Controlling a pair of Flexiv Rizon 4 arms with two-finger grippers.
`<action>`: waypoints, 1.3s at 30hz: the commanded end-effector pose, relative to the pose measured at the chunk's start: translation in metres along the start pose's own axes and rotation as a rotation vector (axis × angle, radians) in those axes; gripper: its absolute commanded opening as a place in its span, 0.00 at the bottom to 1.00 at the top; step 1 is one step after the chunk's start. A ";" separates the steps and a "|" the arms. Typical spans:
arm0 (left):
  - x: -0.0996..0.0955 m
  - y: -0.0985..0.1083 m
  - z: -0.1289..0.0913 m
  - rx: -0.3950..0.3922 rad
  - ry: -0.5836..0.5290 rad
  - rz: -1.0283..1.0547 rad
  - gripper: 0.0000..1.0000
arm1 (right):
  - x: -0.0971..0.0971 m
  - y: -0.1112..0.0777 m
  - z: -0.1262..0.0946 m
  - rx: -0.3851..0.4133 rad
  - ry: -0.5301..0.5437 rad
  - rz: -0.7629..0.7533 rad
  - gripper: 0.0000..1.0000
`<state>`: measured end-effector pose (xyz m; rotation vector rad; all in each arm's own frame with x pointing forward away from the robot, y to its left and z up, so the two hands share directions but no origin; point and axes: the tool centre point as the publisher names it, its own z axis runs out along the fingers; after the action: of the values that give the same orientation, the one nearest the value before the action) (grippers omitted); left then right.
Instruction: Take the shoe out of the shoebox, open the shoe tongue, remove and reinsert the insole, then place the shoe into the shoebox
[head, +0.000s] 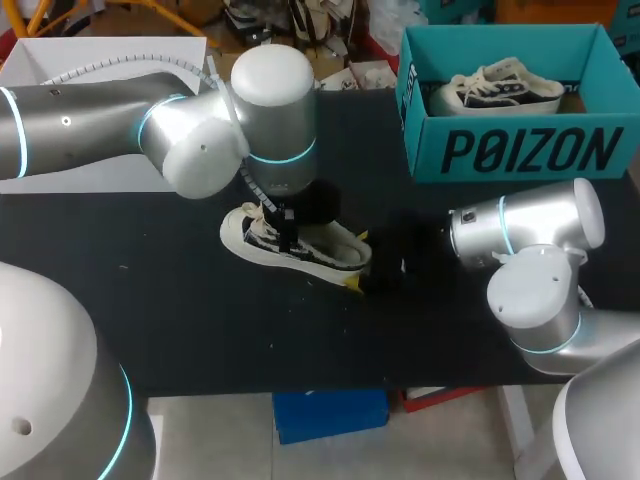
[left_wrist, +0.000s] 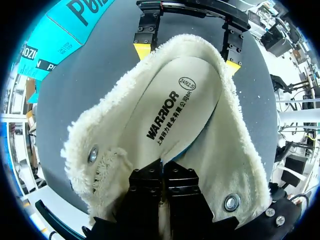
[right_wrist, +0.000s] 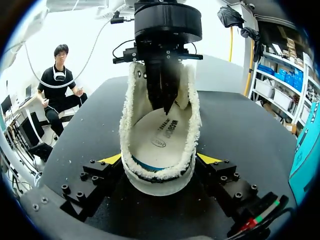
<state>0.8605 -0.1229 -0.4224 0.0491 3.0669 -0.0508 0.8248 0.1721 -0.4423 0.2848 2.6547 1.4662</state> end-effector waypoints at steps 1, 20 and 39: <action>-0.017 0.006 0.042 0.057 0.035 0.010 0.00 | 0.003 -0.003 -0.002 0.003 -0.003 0.002 0.00; -0.002 -0.015 -0.001 0.229 0.180 0.007 0.00 | 0.003 -0.003 -0.002 0.003 -0.003 0.002 0.00; 0.022 -0.034 -0.030 0.261 0.188 0.016 0.00 | 0.003 -0.003 -0.002 0.003 -0.003 0.002 0.00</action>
<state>0.8409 -0.1502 -0.3953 0.0988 3.2328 -0.4778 0.8226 0.1662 -0.4421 0.2883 2.6529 1.4643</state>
